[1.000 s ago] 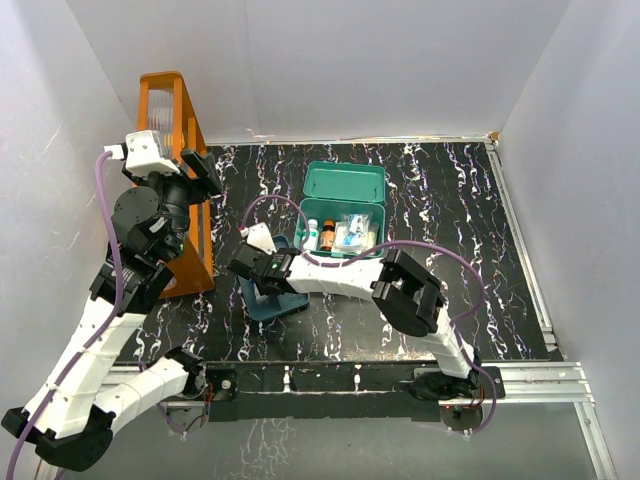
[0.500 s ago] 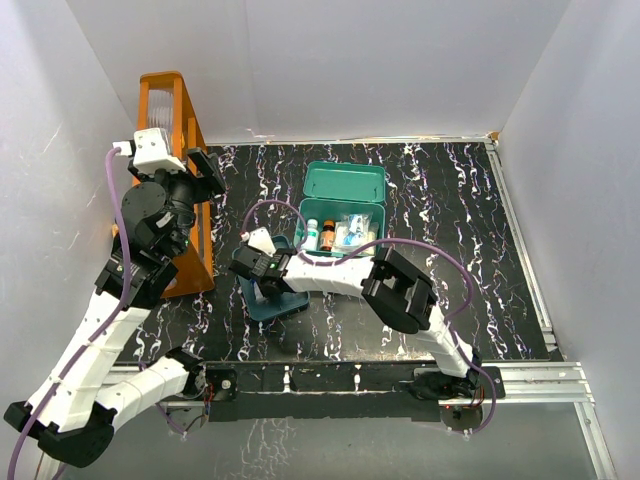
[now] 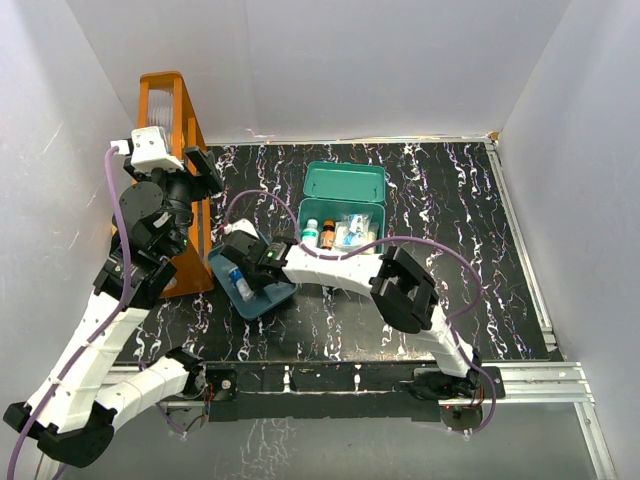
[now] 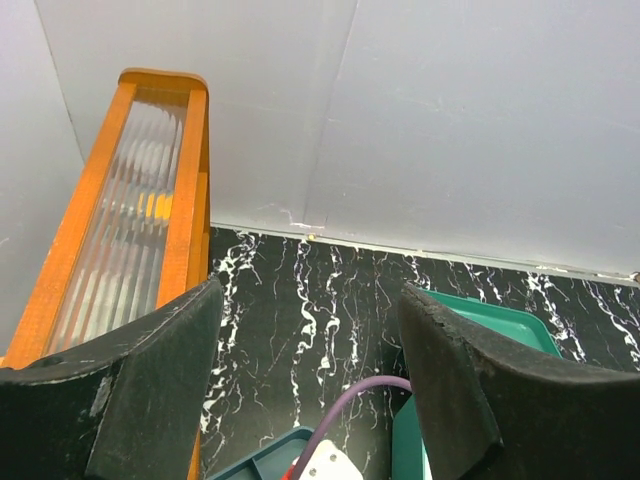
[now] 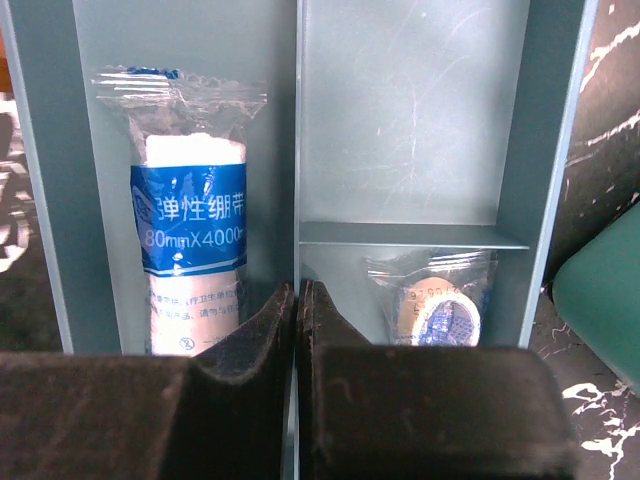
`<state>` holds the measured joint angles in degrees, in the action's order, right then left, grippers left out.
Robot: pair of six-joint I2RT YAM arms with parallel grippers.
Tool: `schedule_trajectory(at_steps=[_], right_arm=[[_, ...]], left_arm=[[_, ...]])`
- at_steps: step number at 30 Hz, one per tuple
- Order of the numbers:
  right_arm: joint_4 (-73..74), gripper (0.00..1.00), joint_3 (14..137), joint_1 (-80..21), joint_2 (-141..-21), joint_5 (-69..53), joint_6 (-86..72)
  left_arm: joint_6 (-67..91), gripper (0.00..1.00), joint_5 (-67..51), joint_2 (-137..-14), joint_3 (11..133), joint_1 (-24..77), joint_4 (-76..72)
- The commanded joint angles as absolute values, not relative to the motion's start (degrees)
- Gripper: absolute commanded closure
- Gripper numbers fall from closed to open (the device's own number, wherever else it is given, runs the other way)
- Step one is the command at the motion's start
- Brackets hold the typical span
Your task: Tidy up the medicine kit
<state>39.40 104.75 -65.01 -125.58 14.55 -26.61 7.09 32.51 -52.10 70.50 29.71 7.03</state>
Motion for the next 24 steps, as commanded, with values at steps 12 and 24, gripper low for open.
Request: schedule_trajectory(at_steps=[12, 24], right_arm=[[44.7, 1.0, 115.3, -63.0, -112.3, 11.5, -20.2], [46.6, 1.0, 111.7, -55.1, -106.2, 13.8, -14.2]], left_arm=[[4.9, 0.3, 35.1, -49.5, 72.2, 29.4, 2.5], [5.8, 0.3, 34.4, -50.6, 72.6, 29.4, 3.8]])
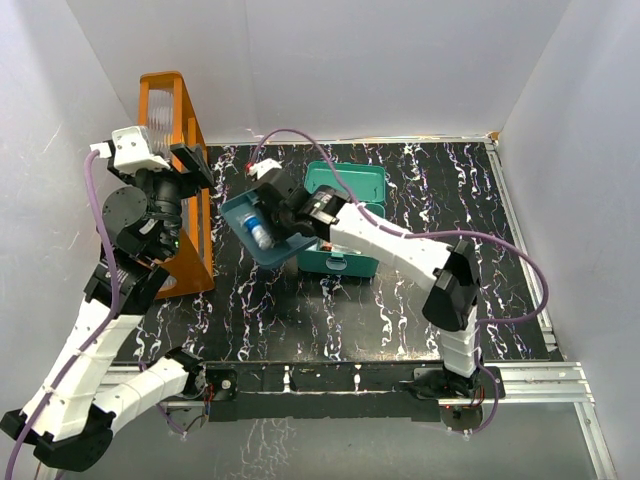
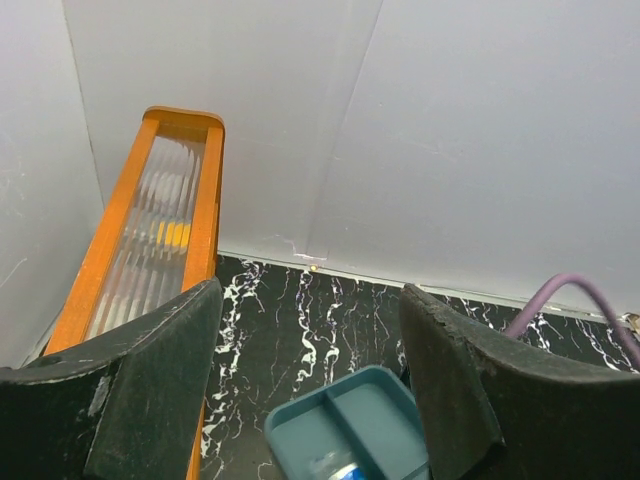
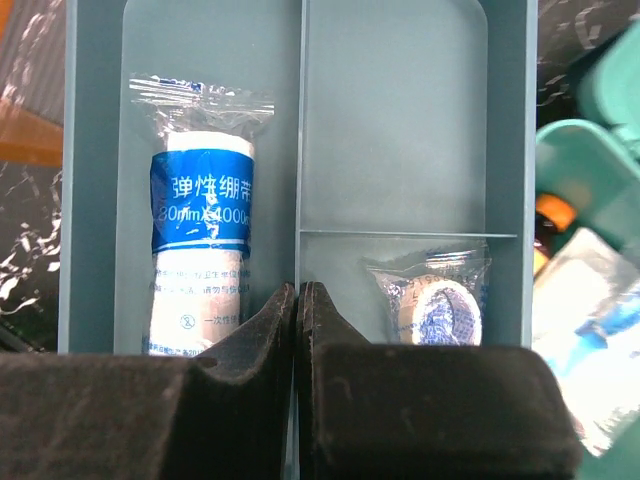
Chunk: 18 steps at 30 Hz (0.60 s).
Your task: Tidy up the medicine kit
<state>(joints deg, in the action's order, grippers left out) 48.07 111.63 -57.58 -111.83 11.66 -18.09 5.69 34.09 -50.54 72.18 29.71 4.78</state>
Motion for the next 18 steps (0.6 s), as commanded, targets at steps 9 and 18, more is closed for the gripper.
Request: schedule_trajectory(at_steps=[9, 18], right_arm=[[44.0, 1.0, 106.4, -43.9, -100.2, 9.6, -7.0], [38.8, 1.0, 97.2, -30.9, -91.3, -5.5, 2.7]], left_arm=[[12.3, 0.3, 30.8, -51.1, 70.5, 29.4, 5.7], [20.7, 0.29, 21.5, -53.3, 66.2, 29.4, 10.1]])
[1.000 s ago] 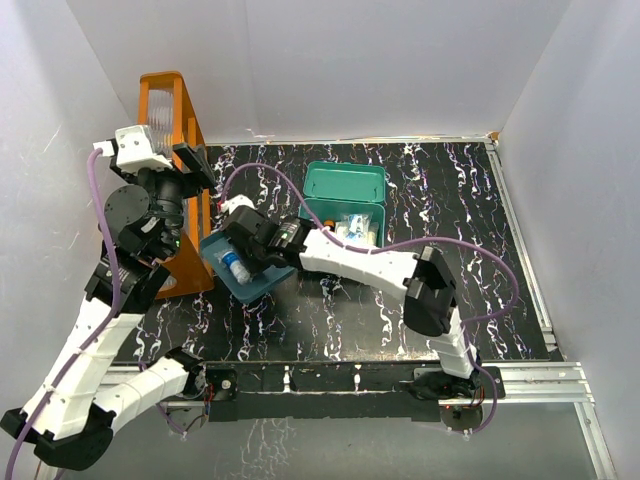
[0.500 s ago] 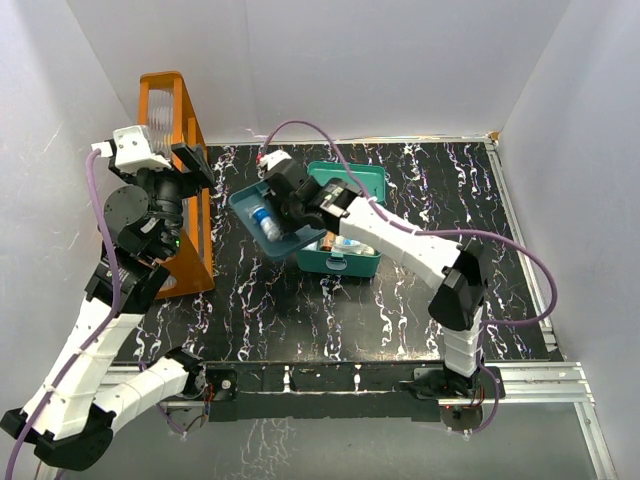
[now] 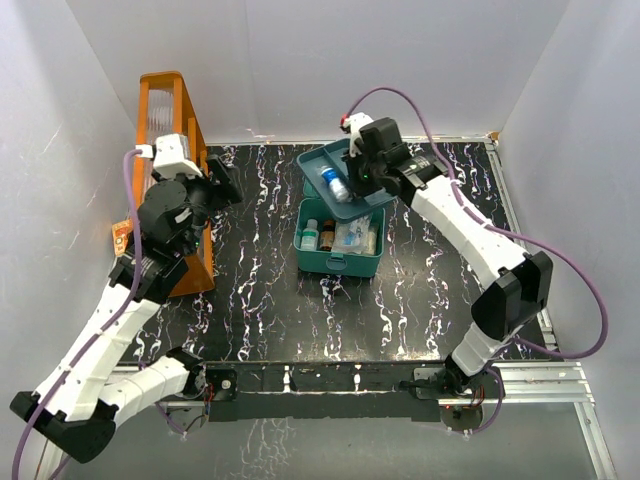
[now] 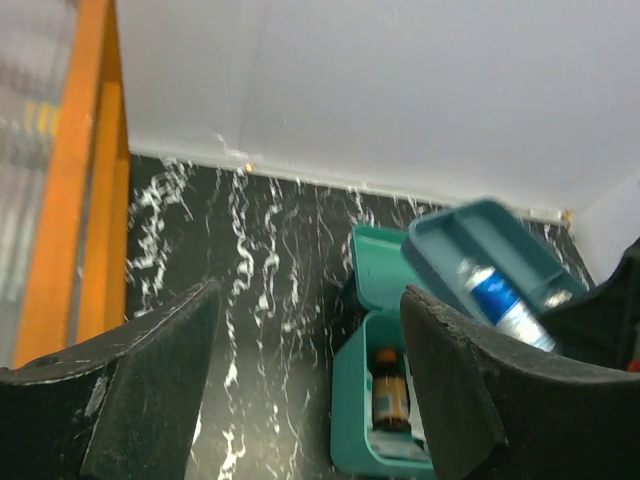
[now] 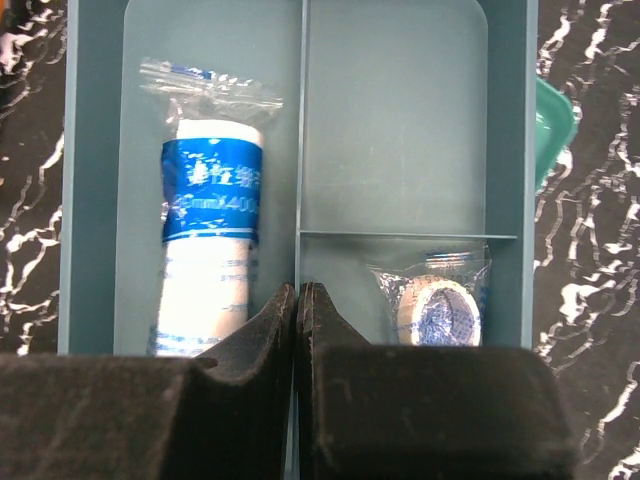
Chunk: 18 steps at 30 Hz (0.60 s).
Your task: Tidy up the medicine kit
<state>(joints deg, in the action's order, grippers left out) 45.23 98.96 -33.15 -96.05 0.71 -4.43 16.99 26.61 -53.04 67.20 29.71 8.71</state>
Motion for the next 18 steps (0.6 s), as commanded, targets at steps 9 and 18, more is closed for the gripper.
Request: schedule_trajectory(at_steps=[9, 18], right_arm=[[37.1, 1.0, 94.3, -24.3, -89.8, -15.8, 16.8], [45.2, 1.0, 99.3, -20.8, -95.3, -28.0, 27.9]], left_arm=[[21.5, 0.23, 9.9, -58.5, 67.5, 29.4, 14.8], [23.4, 0.12, 9.0, -60.8, 68.7, 29.4, 19.0]])
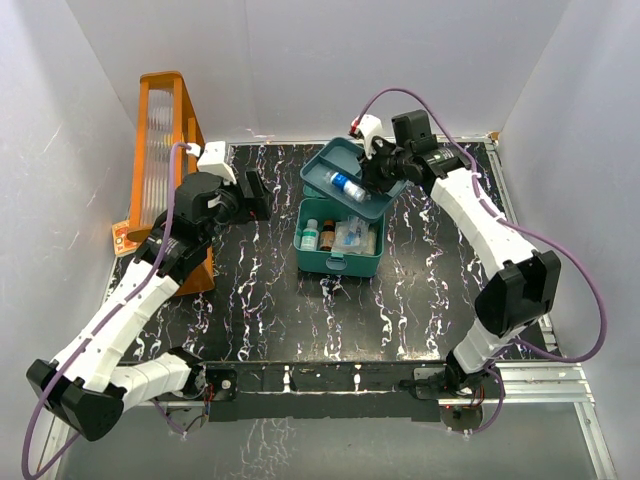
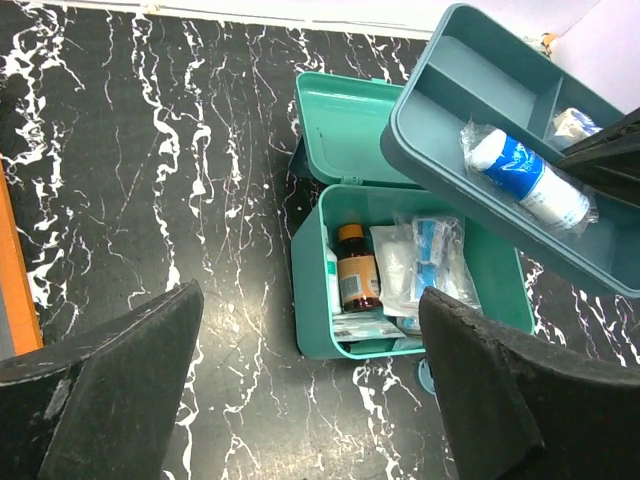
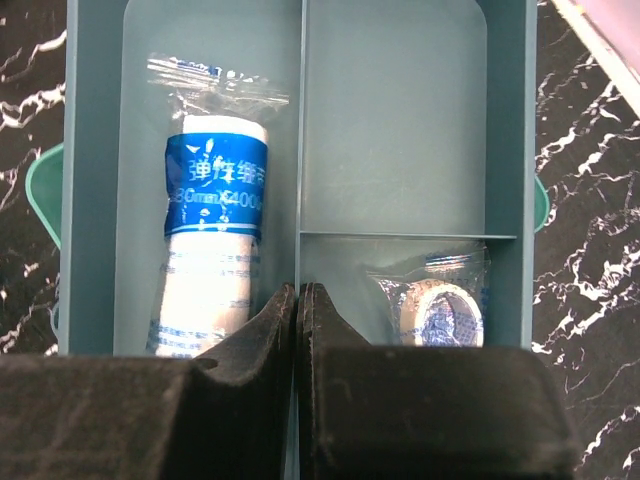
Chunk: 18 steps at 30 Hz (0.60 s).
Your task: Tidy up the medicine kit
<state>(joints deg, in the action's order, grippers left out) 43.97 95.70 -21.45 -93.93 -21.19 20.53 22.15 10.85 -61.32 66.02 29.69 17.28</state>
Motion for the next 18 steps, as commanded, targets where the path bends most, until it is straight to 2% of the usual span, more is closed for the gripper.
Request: schedule_trajectory(at_steps=[1, 10, 18], right_arm=[[45.6, 1.0, 99.3, -20.8, -95.9, -29.3, 28.5], [49.8, 1.0, 100.9, -20.8, -101.9, -34.4, 32.5], [46.0, 1.0, 93.4, -21.4, -96.8, -35.2, 36.9]], left_arm=[[23.6, 0.11, 8.8, -61.2, 68.8, 29.4, 19.3], [18.5, 0.1, 0.4, -63.9, 69.9, 29.4, 17.9], [18.4, 0.1, 0.3, -66.7, 70.5, 29.4, 18.0]])
